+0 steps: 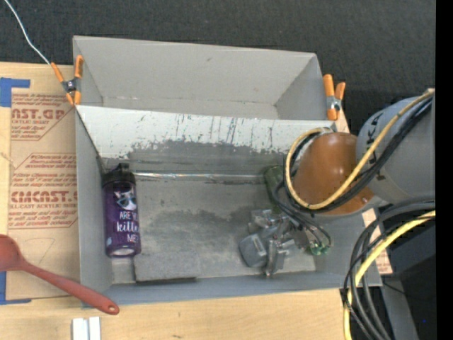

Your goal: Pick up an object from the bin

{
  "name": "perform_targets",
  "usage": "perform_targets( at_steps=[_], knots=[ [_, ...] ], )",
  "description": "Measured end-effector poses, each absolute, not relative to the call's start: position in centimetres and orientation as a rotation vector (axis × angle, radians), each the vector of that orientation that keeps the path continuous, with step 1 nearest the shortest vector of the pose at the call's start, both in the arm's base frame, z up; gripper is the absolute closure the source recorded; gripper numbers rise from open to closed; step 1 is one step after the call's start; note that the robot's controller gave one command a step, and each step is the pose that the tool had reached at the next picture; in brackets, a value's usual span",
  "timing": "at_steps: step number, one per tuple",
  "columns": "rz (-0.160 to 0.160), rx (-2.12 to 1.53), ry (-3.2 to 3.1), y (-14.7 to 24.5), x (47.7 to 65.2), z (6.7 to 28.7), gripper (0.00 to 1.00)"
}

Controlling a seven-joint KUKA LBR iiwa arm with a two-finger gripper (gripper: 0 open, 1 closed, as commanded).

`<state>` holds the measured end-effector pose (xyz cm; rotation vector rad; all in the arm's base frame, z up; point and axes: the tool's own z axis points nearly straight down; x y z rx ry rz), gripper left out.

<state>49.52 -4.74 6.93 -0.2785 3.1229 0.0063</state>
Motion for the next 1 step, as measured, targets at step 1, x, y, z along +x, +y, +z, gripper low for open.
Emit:
perform_targets(
  at_steps=[1],
  knots=[
    [0.007, -0.279, 3.123, -4.72, 49.49, 7.03, 1.0]
  ],
)
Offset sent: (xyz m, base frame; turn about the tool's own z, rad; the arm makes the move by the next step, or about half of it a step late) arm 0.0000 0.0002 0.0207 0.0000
